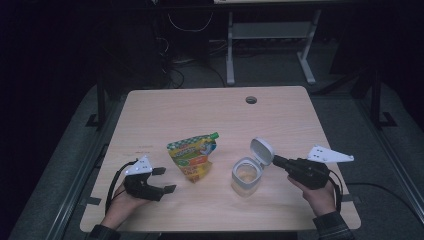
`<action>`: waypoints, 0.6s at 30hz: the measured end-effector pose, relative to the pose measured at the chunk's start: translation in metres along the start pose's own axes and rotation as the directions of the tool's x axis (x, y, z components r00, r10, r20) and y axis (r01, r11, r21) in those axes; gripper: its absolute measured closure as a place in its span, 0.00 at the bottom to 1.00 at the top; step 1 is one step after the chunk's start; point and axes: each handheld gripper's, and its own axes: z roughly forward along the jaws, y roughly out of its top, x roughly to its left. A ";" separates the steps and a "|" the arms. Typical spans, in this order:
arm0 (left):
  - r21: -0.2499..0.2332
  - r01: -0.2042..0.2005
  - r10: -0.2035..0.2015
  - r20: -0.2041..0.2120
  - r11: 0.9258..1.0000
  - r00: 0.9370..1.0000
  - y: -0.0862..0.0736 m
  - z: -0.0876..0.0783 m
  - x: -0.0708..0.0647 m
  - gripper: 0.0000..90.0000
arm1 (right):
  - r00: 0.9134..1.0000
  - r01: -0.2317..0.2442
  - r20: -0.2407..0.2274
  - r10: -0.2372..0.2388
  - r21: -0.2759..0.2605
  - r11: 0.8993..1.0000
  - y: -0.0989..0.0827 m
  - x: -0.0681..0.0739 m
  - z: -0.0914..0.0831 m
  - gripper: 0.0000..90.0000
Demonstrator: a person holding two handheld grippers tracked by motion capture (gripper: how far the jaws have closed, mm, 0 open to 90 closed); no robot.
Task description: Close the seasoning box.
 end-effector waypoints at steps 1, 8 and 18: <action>-0.002 -0.001 0.001 0.000 1.000 1.000 0.000 0.000 0.000 0.23 | 1.000 0.003 -0.003 -0.003 -0.004 1.000 0.000 0.001 0.000 1.00; 0.000 -0.001 0.001 0.001 1.000 1.000 0.000 0.000 0.000 0.23 | 1.000 0.010 -0.009 -0.010 -0.005 1.000 0.001 0.003 0.001 1.00; -0.006 0.004 -0.004 0.004 1.000 1.000 0.001 0.000 -0.001 0.23 | 1.000 0.022 -0.010 -0.022 0.001 1.000 0.002 0.006 0.003 1.00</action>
